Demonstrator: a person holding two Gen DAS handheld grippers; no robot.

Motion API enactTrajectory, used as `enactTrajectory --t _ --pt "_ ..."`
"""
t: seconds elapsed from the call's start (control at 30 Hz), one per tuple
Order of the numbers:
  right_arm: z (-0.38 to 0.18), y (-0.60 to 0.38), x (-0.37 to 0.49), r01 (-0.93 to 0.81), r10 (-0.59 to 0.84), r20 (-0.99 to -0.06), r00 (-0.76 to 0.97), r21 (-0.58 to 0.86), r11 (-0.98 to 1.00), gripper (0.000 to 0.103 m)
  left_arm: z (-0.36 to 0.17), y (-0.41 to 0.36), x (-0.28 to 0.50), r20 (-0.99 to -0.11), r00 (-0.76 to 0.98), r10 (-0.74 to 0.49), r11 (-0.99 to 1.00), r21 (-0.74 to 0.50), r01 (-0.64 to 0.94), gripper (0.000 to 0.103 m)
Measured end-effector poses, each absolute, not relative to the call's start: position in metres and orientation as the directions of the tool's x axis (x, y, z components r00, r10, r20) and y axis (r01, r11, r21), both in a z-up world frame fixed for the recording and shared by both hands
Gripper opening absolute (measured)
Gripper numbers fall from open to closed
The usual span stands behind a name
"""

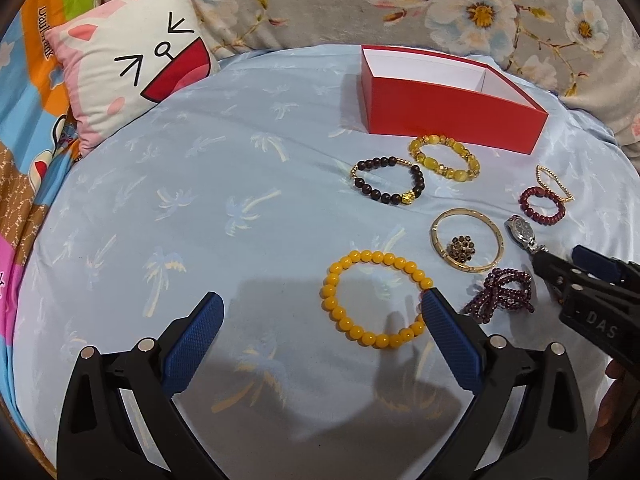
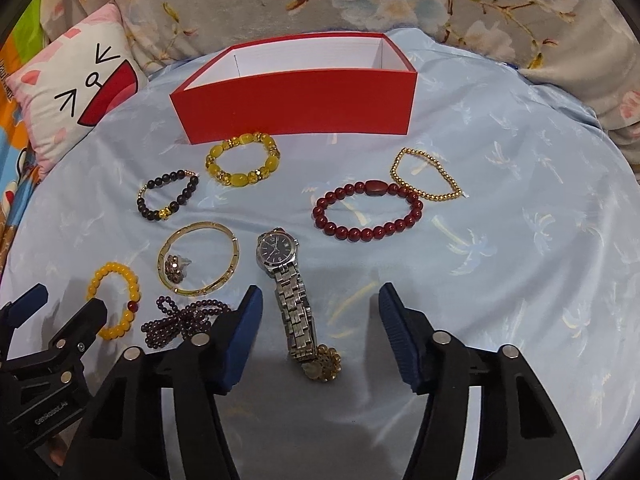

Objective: Organize jewelry
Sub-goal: 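Close the right tool on the silver wristwatch band, then grasp the orange bead bracelet with the left tool while the right tool lifts the watch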

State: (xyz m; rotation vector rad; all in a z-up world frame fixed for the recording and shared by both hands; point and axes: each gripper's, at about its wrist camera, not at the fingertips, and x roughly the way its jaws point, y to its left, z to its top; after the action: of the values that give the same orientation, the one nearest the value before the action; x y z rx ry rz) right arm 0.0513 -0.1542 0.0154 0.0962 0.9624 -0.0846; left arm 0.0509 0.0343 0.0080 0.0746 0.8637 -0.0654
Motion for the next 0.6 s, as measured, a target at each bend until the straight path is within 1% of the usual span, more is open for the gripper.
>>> enactTrajectory --t 0.1,0.13,0.17,0.2,0.27,0.33,0.37,0.6 --pt "0.013 -0.152 0.054 0.113 -0.043 -0.821 0.569 0.026 0.993 0.047 0.007 0.033 0.052 -0.761 0.648 -0.036 0.994 0.038 0.100 0.095" --pt "0.012 -0.151 0.055 0.112 -0.045 -0.820 0.571 0.023 0.993 0.043 0.006 0.033 0.053 -0.762 0.646 -0.036 0.994 0.039 0.101 0.095" --pt "0.012 -0.151 0.056 0.111 -0.045 -0.819 0.572 0.022 0.994 0.035 0.006 0.033 0.054 -0.764 0.644 -0.041 0.994 0.035 0.105 0.095" --pt "0.013 -0.151 0.056 0.109 -0.041 -0.818 0.574 0.027 0.994 0.032 0.005 0.033 0.055 -0.767 0.640 -0.046 0.994 0.031 0.108 0.095" --pt "0.013 -0.152 0.056 0.108 -0.028 -0.818 0.575 0.042 0.993 0.016 0.004 0.032 0.056 -0.769 0.637 -0.051 0.993 0.027 0.111 0.095" --pt "0.014 -0.154 0.055 0.109 -0.018 -0.817 0.577 0.054 0.993 0.011 0.003 0.031 0.057 -0.772 0.634 -0.058 0.993 0.022 0.117 0.095" --pt "0.014 -0.155 0.054 0.112 -0.016 -0.817 0.576 0.060 0.992 0.011 0.003 0.031 0.057 -0.772 0.632 -0.062 0.993 0.019 0.120 0.095" --pt "0.019 -0.171 0.037 0.161 -0.028 -0.813 0.581 0.082 0.984 0.010 -0.001 0.033 0.061 -0.775 0.630 -0.051 0.994 0.022 0.108 0.095"
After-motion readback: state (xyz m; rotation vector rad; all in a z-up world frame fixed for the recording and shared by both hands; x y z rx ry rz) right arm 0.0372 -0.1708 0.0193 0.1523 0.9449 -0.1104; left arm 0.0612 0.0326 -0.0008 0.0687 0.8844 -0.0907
